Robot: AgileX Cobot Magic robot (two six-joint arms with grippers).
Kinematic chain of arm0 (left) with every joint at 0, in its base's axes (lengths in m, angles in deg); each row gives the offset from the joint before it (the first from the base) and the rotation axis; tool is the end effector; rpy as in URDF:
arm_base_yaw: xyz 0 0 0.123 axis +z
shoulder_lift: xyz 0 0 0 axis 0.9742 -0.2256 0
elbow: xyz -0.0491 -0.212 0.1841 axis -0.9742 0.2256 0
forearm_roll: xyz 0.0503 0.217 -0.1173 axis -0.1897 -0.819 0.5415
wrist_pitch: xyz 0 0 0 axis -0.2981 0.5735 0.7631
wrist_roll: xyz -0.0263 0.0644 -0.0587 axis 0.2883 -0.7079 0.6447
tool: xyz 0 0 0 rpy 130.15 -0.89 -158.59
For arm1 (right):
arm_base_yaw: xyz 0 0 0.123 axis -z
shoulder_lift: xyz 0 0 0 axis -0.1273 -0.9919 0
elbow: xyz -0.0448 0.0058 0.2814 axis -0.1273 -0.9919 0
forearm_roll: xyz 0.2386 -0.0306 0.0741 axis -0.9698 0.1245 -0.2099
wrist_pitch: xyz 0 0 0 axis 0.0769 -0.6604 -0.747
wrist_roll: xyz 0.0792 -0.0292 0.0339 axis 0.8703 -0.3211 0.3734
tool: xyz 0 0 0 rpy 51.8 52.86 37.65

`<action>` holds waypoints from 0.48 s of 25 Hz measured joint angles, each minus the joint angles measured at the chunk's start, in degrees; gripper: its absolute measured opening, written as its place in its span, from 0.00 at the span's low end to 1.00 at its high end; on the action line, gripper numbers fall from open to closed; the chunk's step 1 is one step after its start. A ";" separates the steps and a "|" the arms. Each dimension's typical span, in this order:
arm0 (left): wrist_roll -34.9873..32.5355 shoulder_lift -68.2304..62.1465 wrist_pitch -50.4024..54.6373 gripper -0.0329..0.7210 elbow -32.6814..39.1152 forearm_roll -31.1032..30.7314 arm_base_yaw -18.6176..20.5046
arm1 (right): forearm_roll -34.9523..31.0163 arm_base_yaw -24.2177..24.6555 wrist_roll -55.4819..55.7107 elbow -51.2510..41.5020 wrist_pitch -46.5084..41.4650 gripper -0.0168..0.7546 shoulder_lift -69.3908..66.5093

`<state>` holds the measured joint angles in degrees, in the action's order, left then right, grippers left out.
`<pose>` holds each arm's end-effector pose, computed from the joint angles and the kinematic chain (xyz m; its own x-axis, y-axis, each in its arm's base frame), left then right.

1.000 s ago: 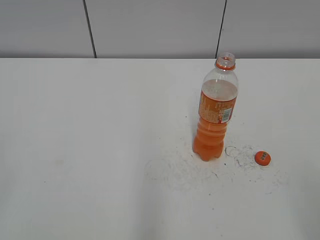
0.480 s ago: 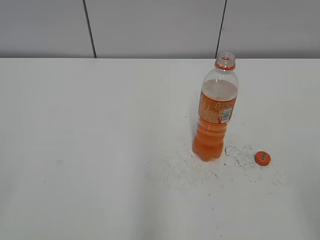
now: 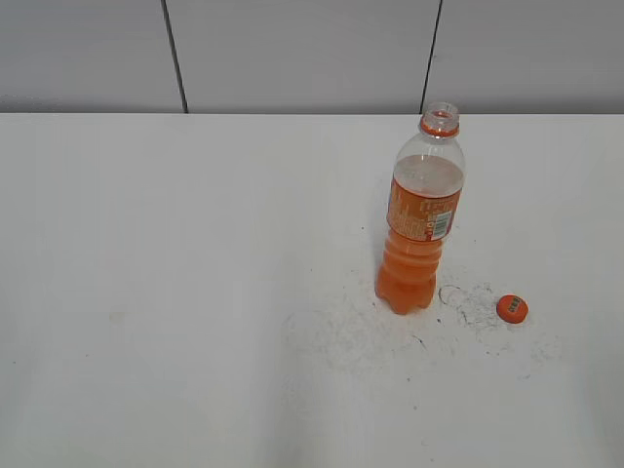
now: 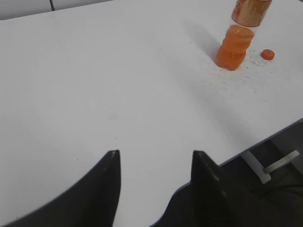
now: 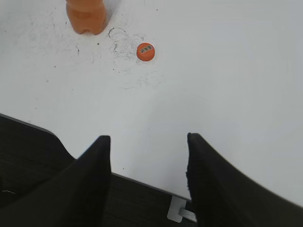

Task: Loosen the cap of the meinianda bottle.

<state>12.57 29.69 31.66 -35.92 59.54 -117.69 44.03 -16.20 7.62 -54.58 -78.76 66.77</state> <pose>0.0041 0.0066 0.2873 -0.4054 0.2295 -0.8849 0.5581 0.8288 -0.0407 0.0125 0.0102 0.2592 -0.5523 -0.3065 -0.7752 -0.3523 0.9286 -0.1161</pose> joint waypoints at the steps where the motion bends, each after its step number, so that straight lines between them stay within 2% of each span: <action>1: 0.00 0.00 -0.05 0.55 0.00 0.00 0.00 | -0.07 0.00 0.04 0.00 0.00 0.52 0.00; 7: -0.01 0.00 -0.11 0.55 0.01 0.00 0.29 | -0.12 0.00 0.04 0.00 0.00 0.52 0.00; 10: -0.06 0.00 -0.17 0.55 0.01 0.19 4.23 | -0.17 0.06 0.04 0.00 0.00 0.52 0.00; 12: -0.06 0.00 -0.17 0.55 0.01 0.18 8.70 | -0.17 0.06 0.04 0.00 0.00 0.52 0.00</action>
<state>12.51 29.69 31.49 -35.91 59.71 -108.99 43.86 -16.14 7.66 -54.58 -78.76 66.77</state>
